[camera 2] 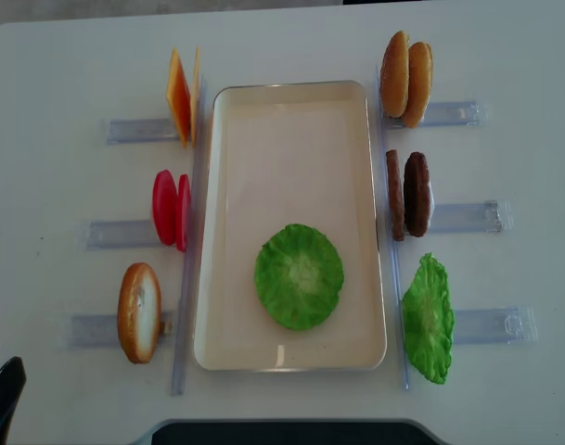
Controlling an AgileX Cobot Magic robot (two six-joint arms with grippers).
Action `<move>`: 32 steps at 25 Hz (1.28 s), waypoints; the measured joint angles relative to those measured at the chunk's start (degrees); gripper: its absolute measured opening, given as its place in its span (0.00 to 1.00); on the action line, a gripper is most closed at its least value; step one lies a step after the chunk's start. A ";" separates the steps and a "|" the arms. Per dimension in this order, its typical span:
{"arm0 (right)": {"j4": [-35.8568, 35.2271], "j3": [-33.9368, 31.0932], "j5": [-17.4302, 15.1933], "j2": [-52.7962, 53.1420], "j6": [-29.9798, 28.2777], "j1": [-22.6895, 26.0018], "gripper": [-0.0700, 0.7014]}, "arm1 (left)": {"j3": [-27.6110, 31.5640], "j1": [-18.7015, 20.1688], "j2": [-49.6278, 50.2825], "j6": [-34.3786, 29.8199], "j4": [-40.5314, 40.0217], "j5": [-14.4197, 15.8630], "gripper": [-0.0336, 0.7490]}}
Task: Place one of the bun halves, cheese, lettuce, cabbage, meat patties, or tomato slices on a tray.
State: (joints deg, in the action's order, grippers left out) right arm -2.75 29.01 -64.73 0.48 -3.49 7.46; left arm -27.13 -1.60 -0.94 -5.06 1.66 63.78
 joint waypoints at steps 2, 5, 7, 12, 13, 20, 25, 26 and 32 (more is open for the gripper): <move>0.00 0.00 0.00 0.00 0.00 0.00 0.81 | 0.00 0.00 0.00 0.00 0.00 0.00 0.78; -0.05 -0.03 -0.04 0.00 0.00 0.00 0.81 | 0.00 0.00 0.00 0.00 0.00 0.00 0.78; -0.05 -0.03 -0.04 0.00 0.00 0.00 0.81 | 0.00 0.00 0.00 0.00 0.00 0.00 0.78; -0.05 -0.03 -0.04 0.00 0.00 0.00 0.81 | 0.00 0.00 0.00 0.00 0.00 0.00 0.78; -0.05 -0.03 -0.04 0.00 0.00 0.00 0.81 | 0.00 0.00 0.00 0.00 0.00 0.00 0.78; -0.05 -0.03 -0.04 0.00 0.00 0.00 0.81 | 0.00 0.00 0.00 0.00 0.00 0.00 0.78; -0.05 -0.03 -0.04 0.00 0.00 0.00 0.81 | 0.00 0.00 0.00 0.00 0.00 0.00 0.78; -0.05 -0.03 -0.04 0.00 0.00 0.00 0.81 | 0.00 0.00 0.00 0.00 0.00 0.00 0.78; -0.05 -0.03 -0.10 0.00 0.00 0.00 0.81 | 0.00 0.00 0.00 0.00 0.00 0.00 0.78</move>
State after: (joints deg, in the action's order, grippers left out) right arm -2.80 28.98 -64.83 0.48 -3.49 7.46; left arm -27.13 -1.60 -0.94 -5.06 1.66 63.78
